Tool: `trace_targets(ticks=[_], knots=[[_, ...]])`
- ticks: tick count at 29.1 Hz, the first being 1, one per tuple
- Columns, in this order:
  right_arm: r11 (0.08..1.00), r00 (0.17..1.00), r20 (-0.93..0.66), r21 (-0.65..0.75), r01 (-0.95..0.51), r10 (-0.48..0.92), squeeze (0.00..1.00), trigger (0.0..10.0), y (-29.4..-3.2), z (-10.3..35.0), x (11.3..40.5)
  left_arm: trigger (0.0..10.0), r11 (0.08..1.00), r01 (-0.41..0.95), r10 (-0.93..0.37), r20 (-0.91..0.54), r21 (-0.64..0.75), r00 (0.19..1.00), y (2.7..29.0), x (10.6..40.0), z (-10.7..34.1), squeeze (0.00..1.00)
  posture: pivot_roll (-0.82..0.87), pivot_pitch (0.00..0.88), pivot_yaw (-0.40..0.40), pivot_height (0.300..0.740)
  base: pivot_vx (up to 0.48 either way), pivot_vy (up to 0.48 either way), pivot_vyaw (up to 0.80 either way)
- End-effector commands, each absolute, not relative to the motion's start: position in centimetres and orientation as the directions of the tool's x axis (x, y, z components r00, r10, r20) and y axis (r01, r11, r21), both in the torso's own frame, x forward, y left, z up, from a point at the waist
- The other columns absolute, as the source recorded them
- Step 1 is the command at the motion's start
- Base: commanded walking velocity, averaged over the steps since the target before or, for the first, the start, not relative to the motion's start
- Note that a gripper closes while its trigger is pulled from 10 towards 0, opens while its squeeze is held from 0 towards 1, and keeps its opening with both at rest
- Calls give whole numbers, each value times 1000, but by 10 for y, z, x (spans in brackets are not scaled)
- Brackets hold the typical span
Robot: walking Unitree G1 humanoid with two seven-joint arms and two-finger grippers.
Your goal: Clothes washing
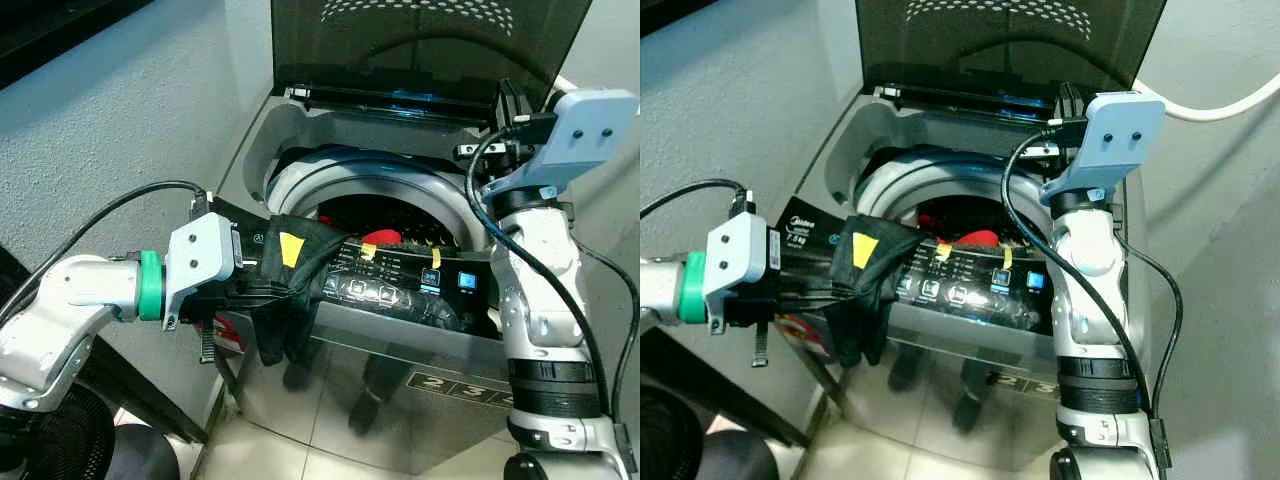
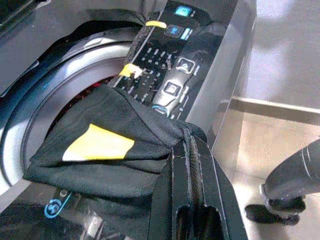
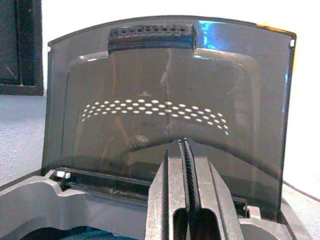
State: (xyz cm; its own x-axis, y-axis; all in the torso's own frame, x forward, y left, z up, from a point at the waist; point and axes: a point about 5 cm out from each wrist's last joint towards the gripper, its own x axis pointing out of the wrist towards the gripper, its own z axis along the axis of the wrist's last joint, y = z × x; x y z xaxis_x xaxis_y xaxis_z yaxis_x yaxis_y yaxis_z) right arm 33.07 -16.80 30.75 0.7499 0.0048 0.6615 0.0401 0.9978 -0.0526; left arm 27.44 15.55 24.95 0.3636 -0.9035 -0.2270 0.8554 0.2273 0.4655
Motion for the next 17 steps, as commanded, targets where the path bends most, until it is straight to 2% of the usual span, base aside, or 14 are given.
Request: trace_targets(ticks=[1,7,9,10,11,12,13,17], knots=[[998,758,652,-54,43,3,0,10000,-168,305,331,10000,209,866,-901,-254,455,351,154,276,245,0,133,93,68,740,0,0,0],[997,760,650,-56,50,-1,0,10000,-168,304,330,10000,229,848,-890,-251,478,382,157,277,248,0,126,95,75,740,0,0,0],[997,761,649,-56,53,-4,0,10000,-170,304,330,10000,286,787,-861,-214,546,461,161,283,257,0,130,96,72,740,0,0,0],[997,762,647,-55,52,-4,0,10000,-170,303,330,9529,346,739,-834,-171,578,525,165,290,264,0,135,95,69,740,0,0,0],[997,762,647,-55,52,-4,0,10000,-170,303,330,9529,346,739,-834,-171,578,525,165,290,264,0,135,95,69,740,0,0,0],[997,763,646,-55,52,-4,0,10000,-170,303,331,9529,387,704,-813,-140,595,565,168,295,269,0,135,95,69,740,0,0,0],[997,763,646,-54,47,-1,0,10000,-168,303,331,10000,417,674,-791,-122,609,600,172,300,273,0,141,95,64,740,0,0,0],[998,760,649,-56,29,14,0,10000,-163,305,333,10000,422,671,-777,-138,610,614,178,301,274,0,143,95,63,740,0,0,0]])
